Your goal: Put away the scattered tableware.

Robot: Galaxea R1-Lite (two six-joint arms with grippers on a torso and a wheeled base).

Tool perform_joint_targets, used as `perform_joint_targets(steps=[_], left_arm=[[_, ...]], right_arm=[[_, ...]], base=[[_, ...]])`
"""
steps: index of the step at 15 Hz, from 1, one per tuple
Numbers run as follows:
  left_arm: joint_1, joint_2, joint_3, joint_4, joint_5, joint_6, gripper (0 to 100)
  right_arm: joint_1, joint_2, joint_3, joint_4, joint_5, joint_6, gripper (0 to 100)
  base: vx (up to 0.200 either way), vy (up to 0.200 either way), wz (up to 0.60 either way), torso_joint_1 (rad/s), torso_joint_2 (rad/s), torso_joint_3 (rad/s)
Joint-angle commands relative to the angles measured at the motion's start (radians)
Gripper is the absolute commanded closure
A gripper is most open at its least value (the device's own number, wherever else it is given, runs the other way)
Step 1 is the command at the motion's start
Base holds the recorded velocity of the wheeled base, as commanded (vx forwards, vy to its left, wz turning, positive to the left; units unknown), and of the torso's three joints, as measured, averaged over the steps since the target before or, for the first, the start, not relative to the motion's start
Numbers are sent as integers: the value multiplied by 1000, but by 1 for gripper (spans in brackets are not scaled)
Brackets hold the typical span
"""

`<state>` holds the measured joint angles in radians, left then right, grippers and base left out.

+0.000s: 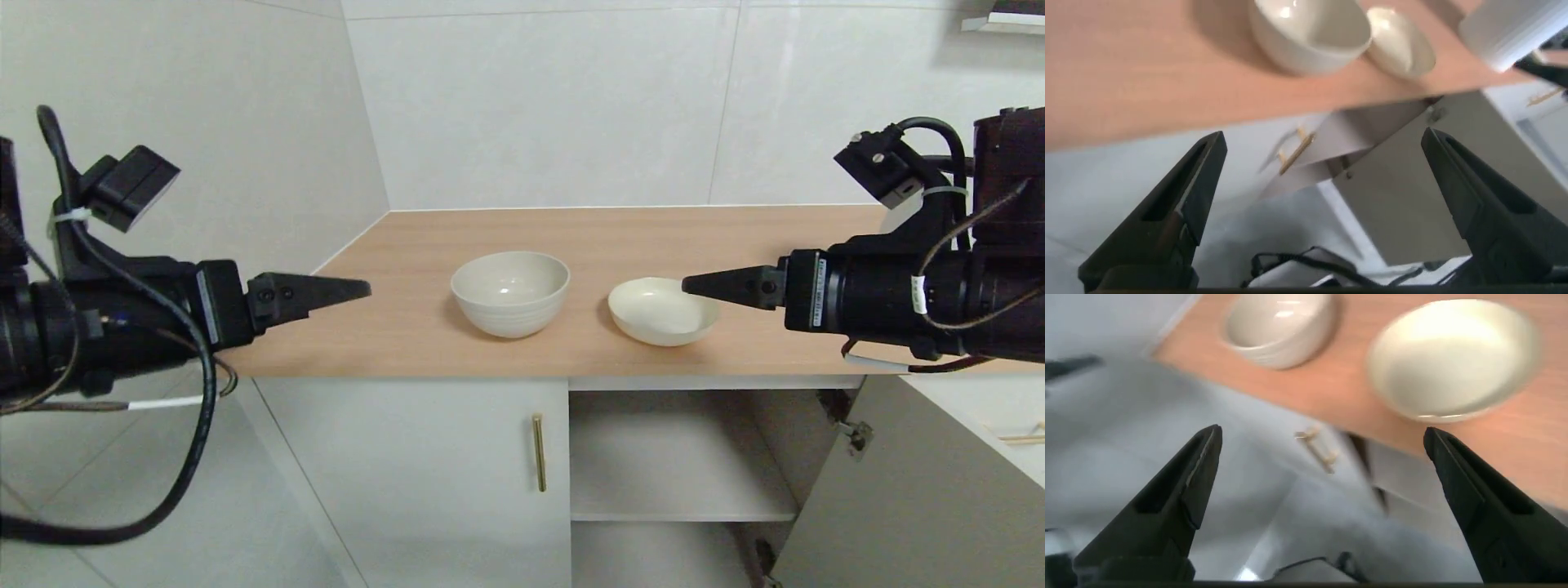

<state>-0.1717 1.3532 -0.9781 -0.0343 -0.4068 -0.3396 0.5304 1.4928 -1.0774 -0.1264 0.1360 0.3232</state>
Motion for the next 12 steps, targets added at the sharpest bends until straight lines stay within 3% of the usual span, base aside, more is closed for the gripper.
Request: perform_joint_targets(steps=[1,3,5,10,12], left_arm=[[-29,139,-134,17,14,-49,0],[-72,242,-294,152,129,-136,0],[-124,287,-340,186,264,-207,0],[-201,438,-398,146,468,-236,0],[-210,500,-410,99,477,-236,0]], right_arm=[[-38,81,-75,34,-27,-12,0],[-41,172,-200,175,-226,-6,0],[-41,210,-214,172,-295,11,0],[-40,225,-208,151,-300,17,0],[-38,231,-208,151,-300,17,0]], base=[[0,0,0,22,-51,-41],[0,0,0,0,0,0],[0,0,0,0,0,0],[0,0,0,0,0,0],[0,0,0,0,0,0]])
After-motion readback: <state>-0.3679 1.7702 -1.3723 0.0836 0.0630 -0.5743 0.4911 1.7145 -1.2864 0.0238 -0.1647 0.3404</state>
